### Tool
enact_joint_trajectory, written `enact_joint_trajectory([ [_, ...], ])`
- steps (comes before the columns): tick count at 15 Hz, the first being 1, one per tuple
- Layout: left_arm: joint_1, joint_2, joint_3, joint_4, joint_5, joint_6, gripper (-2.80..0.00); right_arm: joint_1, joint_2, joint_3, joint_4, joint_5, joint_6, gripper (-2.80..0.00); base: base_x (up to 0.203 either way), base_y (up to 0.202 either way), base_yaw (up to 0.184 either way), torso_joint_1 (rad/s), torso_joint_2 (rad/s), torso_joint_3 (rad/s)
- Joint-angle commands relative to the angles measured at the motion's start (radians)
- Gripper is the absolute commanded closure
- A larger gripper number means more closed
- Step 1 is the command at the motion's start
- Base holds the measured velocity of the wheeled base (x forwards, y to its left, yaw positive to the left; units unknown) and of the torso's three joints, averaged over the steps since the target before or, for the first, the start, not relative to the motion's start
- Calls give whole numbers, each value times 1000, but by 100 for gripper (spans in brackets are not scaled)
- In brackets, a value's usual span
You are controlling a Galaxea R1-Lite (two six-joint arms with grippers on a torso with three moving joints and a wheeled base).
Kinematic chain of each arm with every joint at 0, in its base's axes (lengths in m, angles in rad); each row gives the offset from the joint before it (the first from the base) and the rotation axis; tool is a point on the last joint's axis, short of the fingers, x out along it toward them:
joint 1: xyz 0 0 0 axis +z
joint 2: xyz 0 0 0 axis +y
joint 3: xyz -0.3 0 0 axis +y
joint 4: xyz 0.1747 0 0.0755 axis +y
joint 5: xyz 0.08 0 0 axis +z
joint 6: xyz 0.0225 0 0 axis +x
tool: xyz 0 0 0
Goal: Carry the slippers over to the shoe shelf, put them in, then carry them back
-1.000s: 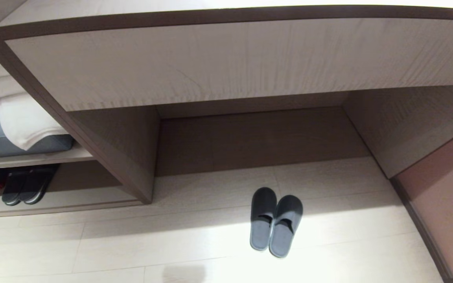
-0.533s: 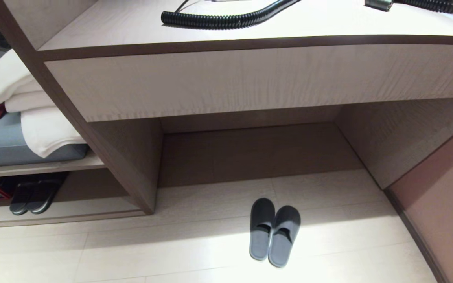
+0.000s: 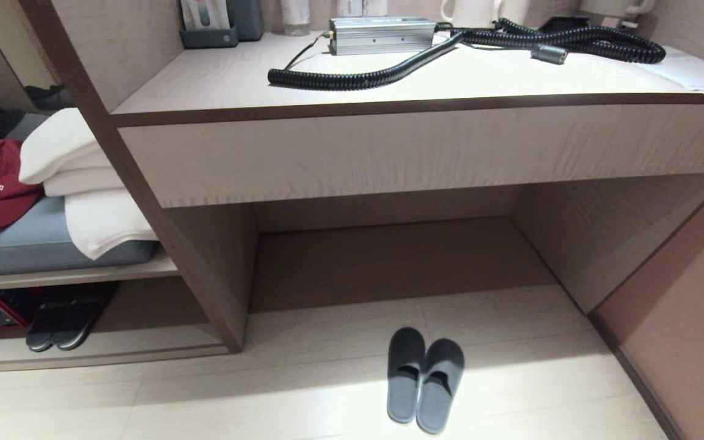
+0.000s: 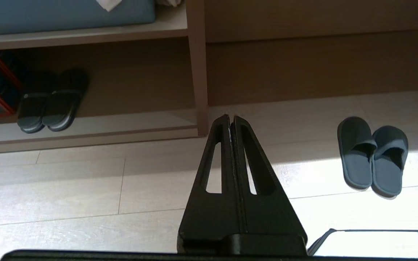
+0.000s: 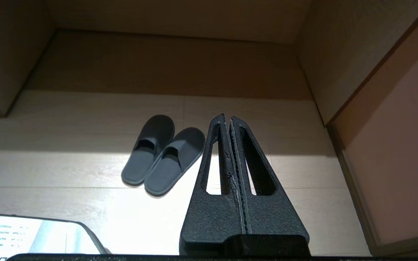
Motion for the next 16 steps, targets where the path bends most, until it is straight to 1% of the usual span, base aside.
enact_joint_trajectory([
  [1, 0, 1, 2, 0, 0, 0, 0, 0, -2, 2, 0, 0, -1, 0, 0, 0, 0, 4, 5, 206],
  [16, 0, 0, 2, 0, 0, 0, 0, -1, -2, 2, 1, 0, -1, 0, 0, 0, 0, 2, 3, 201],
])
